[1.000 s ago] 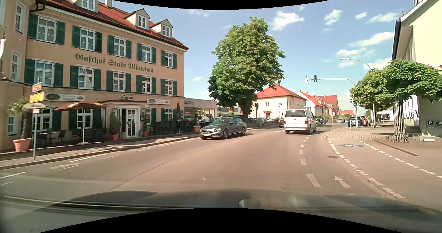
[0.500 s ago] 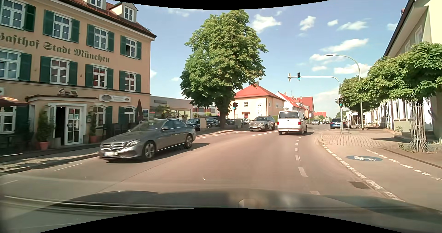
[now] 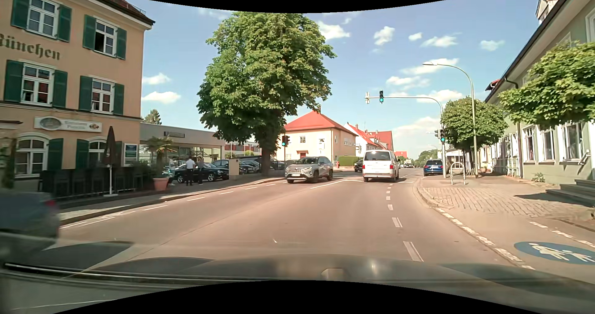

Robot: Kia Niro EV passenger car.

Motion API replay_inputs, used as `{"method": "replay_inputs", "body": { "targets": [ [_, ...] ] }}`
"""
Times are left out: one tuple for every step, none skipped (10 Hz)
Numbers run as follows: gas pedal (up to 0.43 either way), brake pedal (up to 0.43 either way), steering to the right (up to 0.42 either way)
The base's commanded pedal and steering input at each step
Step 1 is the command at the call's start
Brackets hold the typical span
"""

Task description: Follow the waypoints while adhering to traffic rules and regulations

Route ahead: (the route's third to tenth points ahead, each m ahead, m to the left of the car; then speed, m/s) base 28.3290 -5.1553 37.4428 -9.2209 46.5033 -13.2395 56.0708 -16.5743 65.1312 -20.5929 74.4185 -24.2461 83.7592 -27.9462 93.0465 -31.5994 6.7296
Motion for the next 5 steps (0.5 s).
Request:
{"method": "replay_inputs", "body": {
  "targets": [
    [0.098, 0.006, 0.121],
    [0.098, 0.006, 0.115],
    [0.087, 0.006, 0.104],
    [0.067, 0.006, 0.097],
    [0.067, 0.006, 0.093]
  ]
}}
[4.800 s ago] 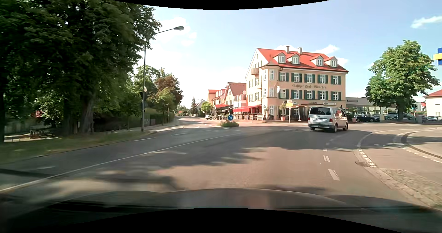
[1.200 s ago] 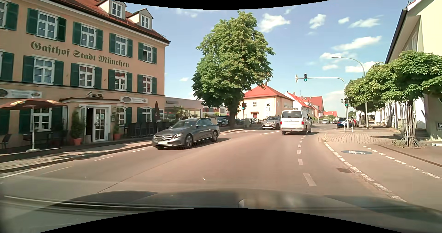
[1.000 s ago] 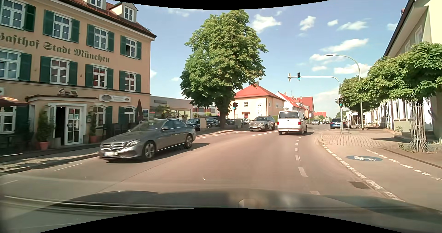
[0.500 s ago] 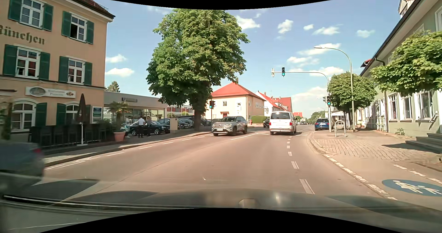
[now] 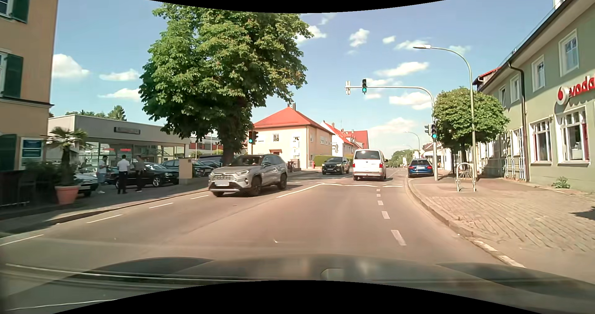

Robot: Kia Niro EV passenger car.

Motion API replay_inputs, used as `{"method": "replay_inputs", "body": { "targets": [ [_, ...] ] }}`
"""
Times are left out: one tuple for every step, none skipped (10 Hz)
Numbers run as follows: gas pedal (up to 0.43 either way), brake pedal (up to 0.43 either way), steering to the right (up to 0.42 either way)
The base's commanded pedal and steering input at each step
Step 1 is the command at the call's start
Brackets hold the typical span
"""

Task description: Follow the waypoints while adhering to traffic rules and regulations

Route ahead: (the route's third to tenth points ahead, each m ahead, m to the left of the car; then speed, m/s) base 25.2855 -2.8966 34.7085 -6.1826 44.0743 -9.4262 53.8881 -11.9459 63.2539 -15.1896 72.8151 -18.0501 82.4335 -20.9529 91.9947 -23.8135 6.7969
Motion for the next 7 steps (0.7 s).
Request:
{"method": "replay_inputs", "body": {
  "targets": [
    [0.067, 0.006, 0.091],
    [0.067, 0.006, 0.091],
    [0.067, 0.006, 0.089],
    [0.067, 0.006, 0.086],
    [0.13, 0.006, 0.084],
    [0.189, 0.006, 0.083],
    [0.189, 0.006, 0.084]
  ]
}}
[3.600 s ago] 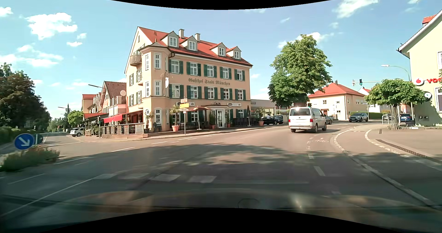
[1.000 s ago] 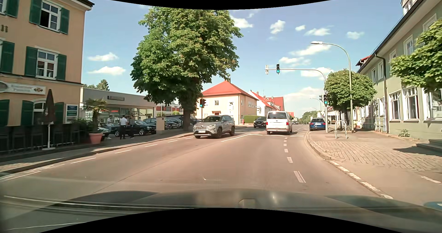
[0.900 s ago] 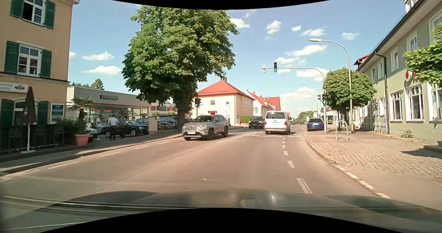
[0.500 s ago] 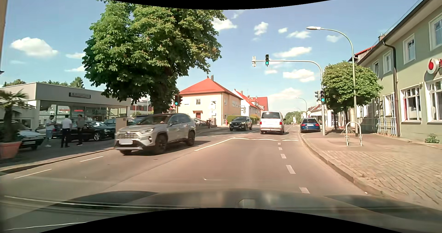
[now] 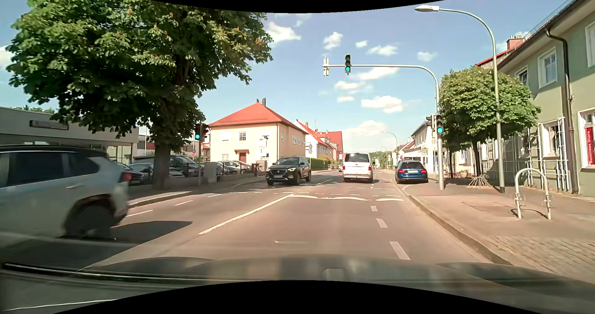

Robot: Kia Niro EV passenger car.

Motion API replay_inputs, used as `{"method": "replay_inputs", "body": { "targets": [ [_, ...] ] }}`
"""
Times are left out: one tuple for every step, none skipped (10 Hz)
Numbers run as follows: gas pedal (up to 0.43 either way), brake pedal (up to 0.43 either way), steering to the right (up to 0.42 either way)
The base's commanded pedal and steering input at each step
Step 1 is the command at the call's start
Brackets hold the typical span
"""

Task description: Follow the waypoints while adhering to traffic rules and regulations

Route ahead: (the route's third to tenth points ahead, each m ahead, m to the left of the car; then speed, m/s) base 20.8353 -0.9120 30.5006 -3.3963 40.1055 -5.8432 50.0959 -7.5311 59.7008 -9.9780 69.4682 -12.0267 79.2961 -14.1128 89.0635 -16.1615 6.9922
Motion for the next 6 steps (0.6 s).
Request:
{"method": "replay_inputs", "body": {
  "targets": [
    [0.189, 0.006, 0.083],
    [0.197, 0.006, 0.081],
    [0.197, 0.006, 0.076],
    [0.197, 0.006, 0.071],
    [0.177, 0.006, 0.065],
    [0.138, 0.006, 0.061]
  ]
}}
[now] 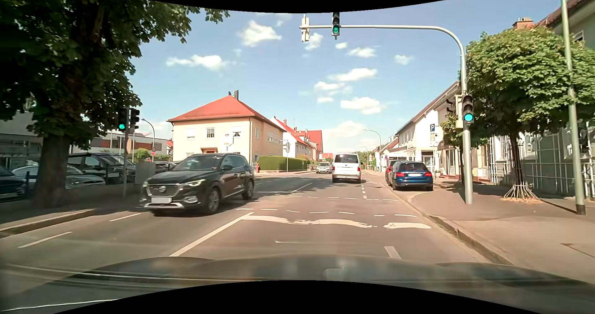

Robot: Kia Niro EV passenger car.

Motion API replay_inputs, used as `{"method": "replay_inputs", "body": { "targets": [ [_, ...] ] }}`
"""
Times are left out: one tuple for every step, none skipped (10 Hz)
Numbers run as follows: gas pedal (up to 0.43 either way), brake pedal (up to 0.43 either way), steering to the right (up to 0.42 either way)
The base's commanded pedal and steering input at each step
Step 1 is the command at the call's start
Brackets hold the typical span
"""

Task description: Follow the waypoints while adhering to traffic rules and regulations

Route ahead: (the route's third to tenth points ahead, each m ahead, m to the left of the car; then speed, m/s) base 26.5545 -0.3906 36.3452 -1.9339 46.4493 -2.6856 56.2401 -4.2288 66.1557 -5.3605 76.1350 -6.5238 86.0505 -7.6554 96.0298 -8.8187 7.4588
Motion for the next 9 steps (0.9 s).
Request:
{"method": "replay_inputs", "body": {
  "targets": [
    [0.138, 0.006, 0.06],
    [0.138, 0.006, 0.059],
    [0.138, 0.006, 0.057],
    [0.138, 0.006, 0.056],
    [0.138, 0.006, 0.055],
    [0.118, 0.006, 0.053],
    [0.067, 0.006, 0.051],
    [0.067, 0.006, 0.051],
    [0.067, 0.006, 0.05]
  ]
}}
